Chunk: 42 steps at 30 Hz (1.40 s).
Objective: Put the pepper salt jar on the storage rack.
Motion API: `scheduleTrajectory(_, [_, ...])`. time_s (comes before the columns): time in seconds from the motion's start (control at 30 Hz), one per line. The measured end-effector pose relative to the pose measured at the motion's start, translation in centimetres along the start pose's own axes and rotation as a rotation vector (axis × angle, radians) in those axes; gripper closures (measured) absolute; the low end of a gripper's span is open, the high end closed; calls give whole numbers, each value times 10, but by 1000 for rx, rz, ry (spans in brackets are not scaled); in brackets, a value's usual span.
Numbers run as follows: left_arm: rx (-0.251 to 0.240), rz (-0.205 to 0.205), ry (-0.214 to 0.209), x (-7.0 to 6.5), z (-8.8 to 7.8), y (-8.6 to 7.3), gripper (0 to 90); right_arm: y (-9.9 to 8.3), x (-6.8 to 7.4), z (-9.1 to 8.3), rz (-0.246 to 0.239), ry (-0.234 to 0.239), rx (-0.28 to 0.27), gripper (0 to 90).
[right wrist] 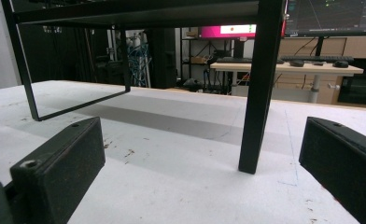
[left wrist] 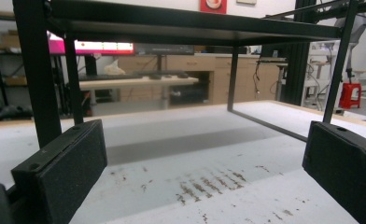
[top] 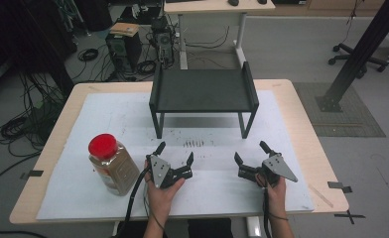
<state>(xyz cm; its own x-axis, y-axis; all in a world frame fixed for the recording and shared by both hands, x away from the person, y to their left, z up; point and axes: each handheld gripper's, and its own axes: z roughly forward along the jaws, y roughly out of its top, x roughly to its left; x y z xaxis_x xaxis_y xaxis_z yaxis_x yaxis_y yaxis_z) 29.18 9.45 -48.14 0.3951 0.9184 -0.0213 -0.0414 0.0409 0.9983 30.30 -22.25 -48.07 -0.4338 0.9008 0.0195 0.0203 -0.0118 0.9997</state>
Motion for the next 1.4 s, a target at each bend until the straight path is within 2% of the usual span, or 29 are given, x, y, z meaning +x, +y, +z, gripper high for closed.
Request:
scheduleTrajectory(0.33, [2, 9, 3, -2, -3, 0, 2, 0, 0, 0, 3, -2, 0, 1])
scheduleTrajectory(0.5, [-18, -11, 4, -2, -8, 0, 2, 0, 0, 0, 2, -4, -2, 1])
scheduleTrajectory(0.73, [0, 2, -11, -5, -14, 1, 2, 0, 0, 0, 4, -6, -5, 1])
scheduleTrajectory(0.97, [4, -27, -22, -3, -19, 1, 2, 0, 0, 0, 3, -4, -7, 1])
scheduleTrajectory(1.4, [14, -12, -52, -5, -32, 5, 2, 0, 0, -1, 4, -4, -12, 1])
